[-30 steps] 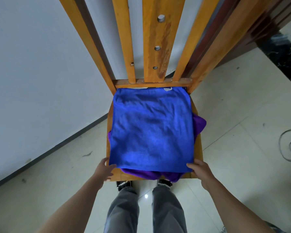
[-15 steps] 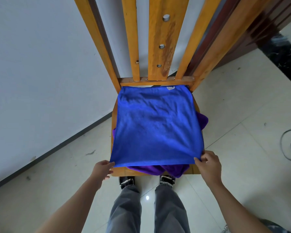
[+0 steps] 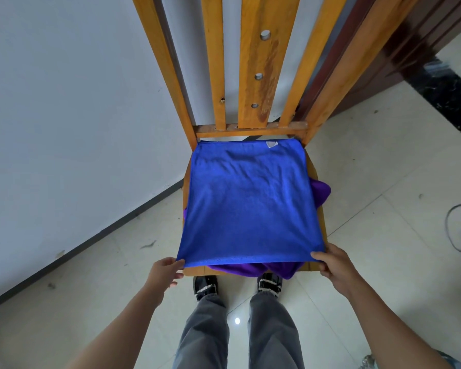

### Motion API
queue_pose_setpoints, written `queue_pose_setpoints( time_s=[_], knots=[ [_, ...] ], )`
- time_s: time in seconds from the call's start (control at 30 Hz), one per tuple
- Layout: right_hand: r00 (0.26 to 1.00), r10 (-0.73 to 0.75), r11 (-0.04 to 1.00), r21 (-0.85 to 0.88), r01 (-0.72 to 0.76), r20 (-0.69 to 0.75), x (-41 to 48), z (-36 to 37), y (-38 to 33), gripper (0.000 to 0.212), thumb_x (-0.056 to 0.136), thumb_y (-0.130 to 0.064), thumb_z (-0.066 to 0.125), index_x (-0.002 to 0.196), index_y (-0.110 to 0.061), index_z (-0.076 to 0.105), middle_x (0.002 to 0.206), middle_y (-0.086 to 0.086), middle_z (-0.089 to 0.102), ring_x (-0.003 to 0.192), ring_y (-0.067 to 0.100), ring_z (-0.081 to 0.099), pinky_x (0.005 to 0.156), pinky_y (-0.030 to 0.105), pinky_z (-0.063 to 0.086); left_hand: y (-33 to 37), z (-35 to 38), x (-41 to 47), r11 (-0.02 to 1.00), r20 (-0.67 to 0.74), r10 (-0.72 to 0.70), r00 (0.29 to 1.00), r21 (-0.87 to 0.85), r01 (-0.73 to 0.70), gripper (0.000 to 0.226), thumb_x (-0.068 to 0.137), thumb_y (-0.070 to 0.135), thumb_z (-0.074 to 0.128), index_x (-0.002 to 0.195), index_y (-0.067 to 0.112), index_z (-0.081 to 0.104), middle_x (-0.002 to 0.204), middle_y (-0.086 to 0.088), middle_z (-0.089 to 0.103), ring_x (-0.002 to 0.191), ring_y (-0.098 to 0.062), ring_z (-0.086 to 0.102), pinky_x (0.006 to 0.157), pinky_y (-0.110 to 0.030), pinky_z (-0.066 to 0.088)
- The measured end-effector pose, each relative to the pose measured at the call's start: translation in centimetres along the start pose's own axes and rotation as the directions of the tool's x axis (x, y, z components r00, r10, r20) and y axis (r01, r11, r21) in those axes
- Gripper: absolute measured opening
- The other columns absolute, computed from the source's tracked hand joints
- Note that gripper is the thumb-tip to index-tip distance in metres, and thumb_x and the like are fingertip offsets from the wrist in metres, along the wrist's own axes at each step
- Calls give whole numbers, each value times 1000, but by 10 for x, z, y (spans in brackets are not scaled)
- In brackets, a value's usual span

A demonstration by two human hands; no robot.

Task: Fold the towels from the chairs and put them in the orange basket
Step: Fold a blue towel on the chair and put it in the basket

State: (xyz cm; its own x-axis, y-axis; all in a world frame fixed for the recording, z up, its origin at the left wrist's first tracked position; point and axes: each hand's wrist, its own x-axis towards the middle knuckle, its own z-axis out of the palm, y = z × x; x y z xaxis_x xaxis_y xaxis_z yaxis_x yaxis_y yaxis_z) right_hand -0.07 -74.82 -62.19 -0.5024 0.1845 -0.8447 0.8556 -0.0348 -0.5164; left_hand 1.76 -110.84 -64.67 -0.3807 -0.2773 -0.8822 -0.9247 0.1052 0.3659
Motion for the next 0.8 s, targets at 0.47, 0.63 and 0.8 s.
queue_pose_setpoints(
  time_s=[0.47, 0.63, 0.8],
  knots=[
    [923, -10, 789, -565, 243, 384, -12, -14, -22, 21, 85, -9, 60, 104, -1, 59, 88, 1, 58, 82, 12, 55, 73, 18, 41, -21, -19, -12, 999, -55, 31, 998, -38, -33, 16, 91, 10, 56, 75, 9, 57, 84, -12, 60, 67, -21, 54, 58, -27, 36],
    [963, -127, 812, -533, 238, 237, -10, -27, 10, 16, 83, -4, 57, 99, -6, 55, 85, 5, 56, 74, 17, 52, 63, 22, 39, -37, -5, -21, 997, -67, 11, 998, -82, -17, 14, 91, 11, 56, 78, 8, 57, 84, -11, 61, 68, -22, 55, 59, -28, 37],
    [996, -67, 966, -247, 79, 53, -14, -33, 42, 27, 83, 2, 59, 64, -7, 41, 59, 6, 34, 49, 14, 31, 45, 21, 27, -49, 0, -33, 987, -76, -20, 997, -162, 7, 11, 91, 10, 56, 81, 7, 58, 81, -11, 62, 69, -23, 56, 60, -29, 38]
  ],
)
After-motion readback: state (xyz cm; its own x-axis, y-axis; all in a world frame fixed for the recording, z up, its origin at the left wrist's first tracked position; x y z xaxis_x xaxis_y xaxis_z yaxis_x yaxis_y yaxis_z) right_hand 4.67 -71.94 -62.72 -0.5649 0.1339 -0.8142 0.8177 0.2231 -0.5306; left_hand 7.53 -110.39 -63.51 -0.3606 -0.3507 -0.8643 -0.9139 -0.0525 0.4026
